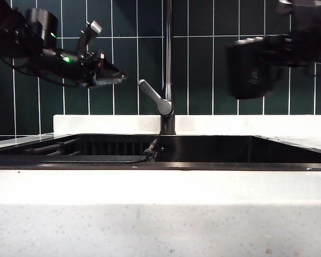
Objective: Pick up the mug next to the sink, go to the faucet to get some water, pour the water into the sink, and finally put the mug back to its place.
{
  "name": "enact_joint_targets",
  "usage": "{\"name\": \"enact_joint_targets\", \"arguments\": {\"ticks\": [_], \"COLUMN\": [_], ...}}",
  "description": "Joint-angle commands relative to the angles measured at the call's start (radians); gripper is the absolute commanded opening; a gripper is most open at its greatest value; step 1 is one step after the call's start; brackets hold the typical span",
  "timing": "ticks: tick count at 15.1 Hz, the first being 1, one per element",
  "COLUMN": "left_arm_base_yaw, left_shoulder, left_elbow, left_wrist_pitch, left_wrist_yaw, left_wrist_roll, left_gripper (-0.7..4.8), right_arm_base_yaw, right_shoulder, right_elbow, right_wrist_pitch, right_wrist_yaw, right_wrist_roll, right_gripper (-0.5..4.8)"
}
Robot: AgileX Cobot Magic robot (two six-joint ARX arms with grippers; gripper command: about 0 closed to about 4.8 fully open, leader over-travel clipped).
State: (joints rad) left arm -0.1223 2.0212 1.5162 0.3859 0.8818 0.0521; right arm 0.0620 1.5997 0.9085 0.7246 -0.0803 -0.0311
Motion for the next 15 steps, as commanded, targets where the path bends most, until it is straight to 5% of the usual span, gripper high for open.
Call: {"name": "enact_joint_targets", "arguments": {"ticks": [1,10,13,15], "left_arm_base_yaw": [-0.002,-0.026,-0.060,-0.074], "left_shoulder": [0.051,0.237,0.241,0.241], "left_elbow": [0.062,0.270,0.270,0.270], "left_wrist_pitch": [0.003,0.020,0.057,0.073], "left_wrist_yaw": [0.088,0.223,0.212,0.138], "left_wrist_roll": [-0.005,-0.070,-0.036,0.004], "left_gripper": [1.85,1.85,1.86,2.53], "right_arm_base_yaw": [0.054,0.200,0.210,0.212], "right_shoulder": [-0.005,0.004,0.005,0.004], "right_elbow": [0.064,0.132,0.137,0.137], "right_wrist_pitch": [-0.062,-0.139,-0.145,-0.153], "right_wrist_yaw": [-0.035,-0.030,-0.030,-0.036], "right_wrist_roll": [0.005,0.031,0.062,0.062], "right_gripper": [0.08,0.08,0.08,0.07]}}
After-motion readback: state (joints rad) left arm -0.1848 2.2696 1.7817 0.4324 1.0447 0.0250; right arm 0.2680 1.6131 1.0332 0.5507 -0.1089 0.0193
